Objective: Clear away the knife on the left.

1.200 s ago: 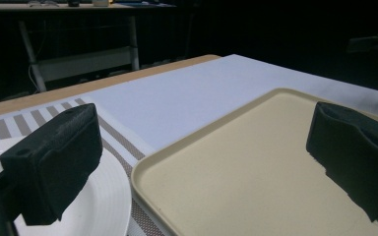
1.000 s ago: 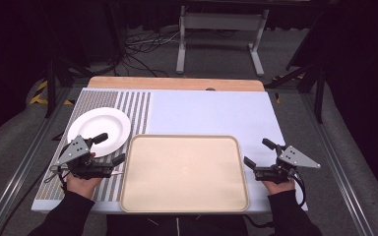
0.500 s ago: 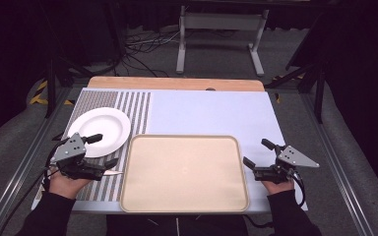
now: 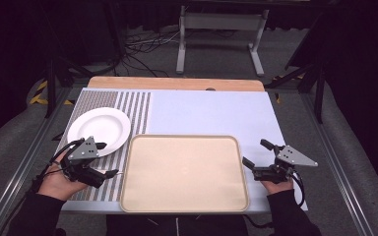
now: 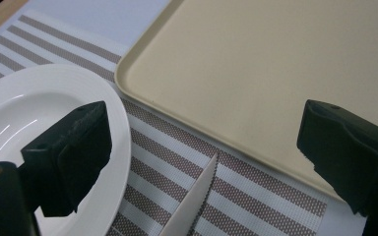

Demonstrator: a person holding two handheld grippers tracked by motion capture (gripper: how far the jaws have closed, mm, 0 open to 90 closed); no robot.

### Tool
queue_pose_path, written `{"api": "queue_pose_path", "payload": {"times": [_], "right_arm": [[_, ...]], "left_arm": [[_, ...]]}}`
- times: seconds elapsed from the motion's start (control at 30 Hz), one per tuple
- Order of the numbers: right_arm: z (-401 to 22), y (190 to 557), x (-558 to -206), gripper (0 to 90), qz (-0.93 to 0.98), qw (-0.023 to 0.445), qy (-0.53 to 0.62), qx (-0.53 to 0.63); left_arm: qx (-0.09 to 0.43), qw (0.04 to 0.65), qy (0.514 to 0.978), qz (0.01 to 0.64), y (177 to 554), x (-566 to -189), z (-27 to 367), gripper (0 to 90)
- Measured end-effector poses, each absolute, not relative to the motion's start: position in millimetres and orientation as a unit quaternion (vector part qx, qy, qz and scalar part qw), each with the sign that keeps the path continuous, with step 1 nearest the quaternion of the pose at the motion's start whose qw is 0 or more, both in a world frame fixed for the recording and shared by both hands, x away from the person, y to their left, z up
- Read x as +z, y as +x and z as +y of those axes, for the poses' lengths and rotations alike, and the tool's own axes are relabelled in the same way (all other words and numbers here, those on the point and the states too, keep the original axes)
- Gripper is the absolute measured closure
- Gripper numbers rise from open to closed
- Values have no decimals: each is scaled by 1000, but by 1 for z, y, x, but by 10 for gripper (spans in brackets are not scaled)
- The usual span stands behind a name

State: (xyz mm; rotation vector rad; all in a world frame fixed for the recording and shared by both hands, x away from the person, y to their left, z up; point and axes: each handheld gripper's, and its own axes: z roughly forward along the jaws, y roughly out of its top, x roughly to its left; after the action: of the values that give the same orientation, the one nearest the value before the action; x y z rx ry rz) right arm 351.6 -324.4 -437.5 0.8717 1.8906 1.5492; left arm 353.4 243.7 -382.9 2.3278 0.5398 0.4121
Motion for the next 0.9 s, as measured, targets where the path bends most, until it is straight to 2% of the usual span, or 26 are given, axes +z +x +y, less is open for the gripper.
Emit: {"api": "queue_pose_path", "payload": {"times": [0.23, 0.47, 0.9], "right_arm": [[-324, 352, -438, 19, 703, 270, 324, 573], [-325, 352, -437, 19, 701, 270, 322, 575], [-325, 351, -437, 19, 703, 270, 320, 575]], "left_arm": [[128, 321, 913, 218, 357, -384, 242, 69], [93, 264, 932, 228, 364, -384, 240, 73], [67, 179, 954, 230, 372, -387, 240, 76]]}}
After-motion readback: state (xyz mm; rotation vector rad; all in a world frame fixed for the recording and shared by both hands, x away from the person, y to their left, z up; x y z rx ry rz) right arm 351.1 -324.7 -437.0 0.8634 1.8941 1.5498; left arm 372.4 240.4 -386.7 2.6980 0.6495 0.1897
